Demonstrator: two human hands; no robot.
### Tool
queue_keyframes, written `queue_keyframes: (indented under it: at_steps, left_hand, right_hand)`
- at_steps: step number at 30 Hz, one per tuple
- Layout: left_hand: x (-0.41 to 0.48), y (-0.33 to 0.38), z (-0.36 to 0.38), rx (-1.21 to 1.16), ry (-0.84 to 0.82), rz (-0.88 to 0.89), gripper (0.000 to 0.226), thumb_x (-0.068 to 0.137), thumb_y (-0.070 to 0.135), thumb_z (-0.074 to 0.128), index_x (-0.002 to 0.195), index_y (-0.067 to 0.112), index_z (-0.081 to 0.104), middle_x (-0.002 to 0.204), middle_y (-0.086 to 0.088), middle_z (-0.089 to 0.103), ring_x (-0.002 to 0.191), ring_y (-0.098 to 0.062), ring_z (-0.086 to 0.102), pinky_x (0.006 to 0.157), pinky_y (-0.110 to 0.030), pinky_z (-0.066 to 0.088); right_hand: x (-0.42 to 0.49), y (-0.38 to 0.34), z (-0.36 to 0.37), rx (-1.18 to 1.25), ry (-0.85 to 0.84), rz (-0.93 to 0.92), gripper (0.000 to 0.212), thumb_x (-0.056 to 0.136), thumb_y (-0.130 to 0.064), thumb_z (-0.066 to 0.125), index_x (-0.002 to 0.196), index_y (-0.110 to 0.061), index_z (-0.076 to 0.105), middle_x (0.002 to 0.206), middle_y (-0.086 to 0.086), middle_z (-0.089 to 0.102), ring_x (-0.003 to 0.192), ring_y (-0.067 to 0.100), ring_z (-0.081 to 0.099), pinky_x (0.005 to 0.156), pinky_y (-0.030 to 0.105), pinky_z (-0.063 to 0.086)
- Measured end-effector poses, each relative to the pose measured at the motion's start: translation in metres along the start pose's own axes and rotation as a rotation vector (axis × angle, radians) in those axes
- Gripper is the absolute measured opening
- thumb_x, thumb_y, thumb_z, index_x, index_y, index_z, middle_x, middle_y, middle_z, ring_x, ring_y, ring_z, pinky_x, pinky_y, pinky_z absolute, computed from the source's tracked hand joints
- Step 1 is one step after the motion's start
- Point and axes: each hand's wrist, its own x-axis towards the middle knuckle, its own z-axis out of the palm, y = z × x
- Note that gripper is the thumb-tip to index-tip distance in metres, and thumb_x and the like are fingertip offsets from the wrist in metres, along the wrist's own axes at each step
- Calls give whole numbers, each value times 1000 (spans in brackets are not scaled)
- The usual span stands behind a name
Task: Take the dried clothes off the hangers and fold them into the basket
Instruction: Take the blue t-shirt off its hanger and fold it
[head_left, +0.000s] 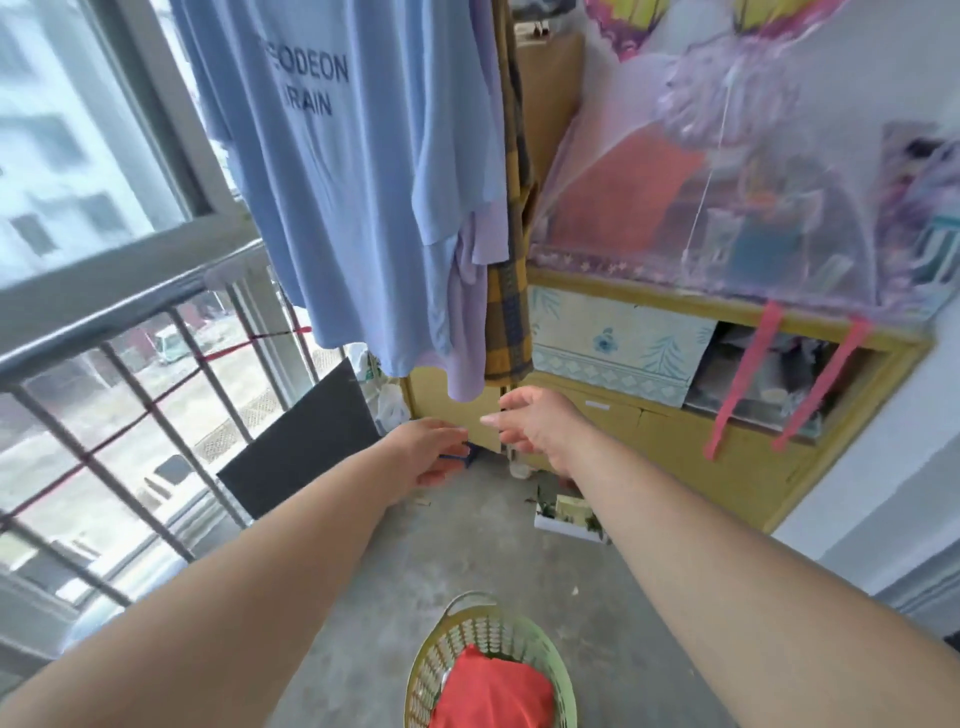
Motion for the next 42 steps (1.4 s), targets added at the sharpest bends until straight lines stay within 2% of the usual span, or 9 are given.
queue_keyframes:
  at_steps: [3,8,13,21,26,29,36,39,42]
  left_hand:
    - [-16,33,-17,-21,48,70,23,93,21,59,116,18,58,101,-4,66,84,-17,64,76,-26,47]
    - [-40,84,-51,-16,102,218,12,92,22,60,104,20,62,99,-4,69,88,-19,66,80,-30,45]
    - [-48,126,-82,-17,124,341,13,93,20,59,106,20,61,101,-3,70,89,-18,66,77,-27,47]
    - [-40,193,-122,-12,130,524,33,95,29,56,125,20,48,102,-3,64,75,-13,64,67,-23,42]
    - [-28,252,-154,18,156,704,37,96,25,54,130,19,44,108,-6,60,73,-12,61,67,-23,41]
    - [-15,277,-167,79,212,816,42,94,25,56,133,16,44,106,-4,58,75,-13,59,65,-23,42]
    - [-7,330,-191,259,517,1078,47,90,32,60,131,15,44,117,-6,56,99,-25,61,85,-39,52]
    - [-15,350,-194,404,583,1158,57,93,29,57,142,9,34,137,-16,44,121,-29,49,94,-28,40]
    - [-17,369,-192,416,551,1188,63,97,20,50,149,4,17,151,-15,26,140,-24,26,97,-18,19]
  right_hand:
    - [2,-37,-2,-45,-1,-76,42,80,-17,76,116,-10,56,89,5,60,68,13,55,64,24,45]
    - [4,-102,1,-115,-23,-213,44,80,-20,76,116,-11,54,104,6,59,81,19,61,75,32,52]
    - [7,-149,12,-134,-12,-308,45,80,-20,76,118,-13,54,109,8,60,89,21,63,84,35,53]
    - [21,-220,19,-150,87,-439,42,81,-21,76,116,-18,53,102,2,59,84,17,62,66,23,48]
    - [33,-279,23,-184,185,-559,42,81,-22,76,116,-22,54,102,2,56,89,21,62,87,33,52]
    - [38,-303,28,-200,224,-595,47,83,-21,74,124,-18,53,100,1,52,84,16,57,76,25,48]
    - [50,-353,35,-434,489,-771,52,83,-21,71,131,-19,52,133,3,49,119,19,50,96,28,41]
    - [52,-378,33,-610,707,-845,54,81,-22,68,132,-21,50,139,0,41,126,20,41,97,23,30]
    - [56,-401,30,-702,864,-824,62,81,-23,66,139,-22,41,145,1,34,132,26,33,106,36,32]
